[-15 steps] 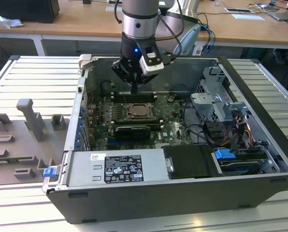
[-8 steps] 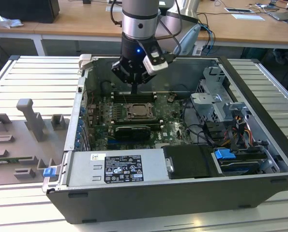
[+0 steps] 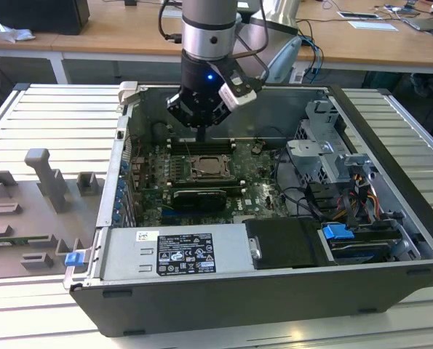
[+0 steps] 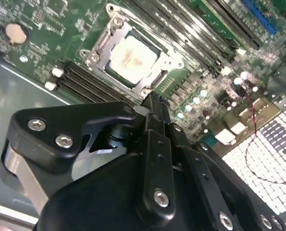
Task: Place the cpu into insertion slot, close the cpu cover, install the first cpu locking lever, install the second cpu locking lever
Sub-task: 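Install the first cpu locking lever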
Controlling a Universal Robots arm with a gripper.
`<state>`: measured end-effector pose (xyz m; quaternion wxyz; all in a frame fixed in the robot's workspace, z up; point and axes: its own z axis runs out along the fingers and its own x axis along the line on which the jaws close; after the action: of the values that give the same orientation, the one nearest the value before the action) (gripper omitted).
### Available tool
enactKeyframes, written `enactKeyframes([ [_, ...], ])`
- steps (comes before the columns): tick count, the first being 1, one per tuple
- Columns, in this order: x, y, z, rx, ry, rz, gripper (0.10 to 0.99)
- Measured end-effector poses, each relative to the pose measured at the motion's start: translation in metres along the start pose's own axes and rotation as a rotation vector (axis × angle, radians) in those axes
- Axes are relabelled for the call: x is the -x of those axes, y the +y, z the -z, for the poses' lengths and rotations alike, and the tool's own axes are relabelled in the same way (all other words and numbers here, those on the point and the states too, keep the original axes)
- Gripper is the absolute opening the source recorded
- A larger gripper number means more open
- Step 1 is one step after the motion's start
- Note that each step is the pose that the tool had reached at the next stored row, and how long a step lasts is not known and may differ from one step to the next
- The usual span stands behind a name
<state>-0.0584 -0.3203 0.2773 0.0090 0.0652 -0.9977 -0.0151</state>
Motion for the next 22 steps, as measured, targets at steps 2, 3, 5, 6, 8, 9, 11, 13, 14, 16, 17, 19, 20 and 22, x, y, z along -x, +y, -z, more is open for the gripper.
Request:
enactKeyframes([
  [2,-0.0053,0.0008,-0.0009,0.0,-0.0021,-0.001,0.106],
  [3,-0.006,0.001,-0.0015,0.0,-0.0027,-0.003,0.106],
  [5,-0.0065,0.0014,-0.0033,0.0,-0.0037,-0.015,0.106],
  [6,-0.0065,0.0016,-0.0042,0.0,-0.0043,-0.022,0.106],
  [8,-0.0088,0.002,-0.0061,0.0,-0.0057,-0.031,0.106],
  [9,-0.0117,0.0023,-0.0068,0.0,-0.0064,-0.031,0.106],
  [11,-0.0232,0.0038,-0.0088,0.0,-0.0088,-0.031,0.106],
  [13,-0.0314,0.0049,-0.0099,0.003,-0.0104,-0.031,0.106],
  [14,-0.0335,0.0052,-0.0103,0.005,-0.0109,-0.031,0.106],
  [16,-0.0377,0.0059,-0.0111,0.009,-0.0115,-0.031,0.106],
  [17,-0.0395,0.0066,-0.0117,0.01,-0.0119,-0.031,0.106],
  [19,-0.0412,0.0094,-0.0136,0.011,-0.0118,-0.031,0.106],
  [20,-0.041,0.0114,-0.0144,0.011,-0.0119,-0.031,0.106],
  [22,-0.0404,0.016,-0.0161,0.011,-0.0119,-0.032,0.106],
])
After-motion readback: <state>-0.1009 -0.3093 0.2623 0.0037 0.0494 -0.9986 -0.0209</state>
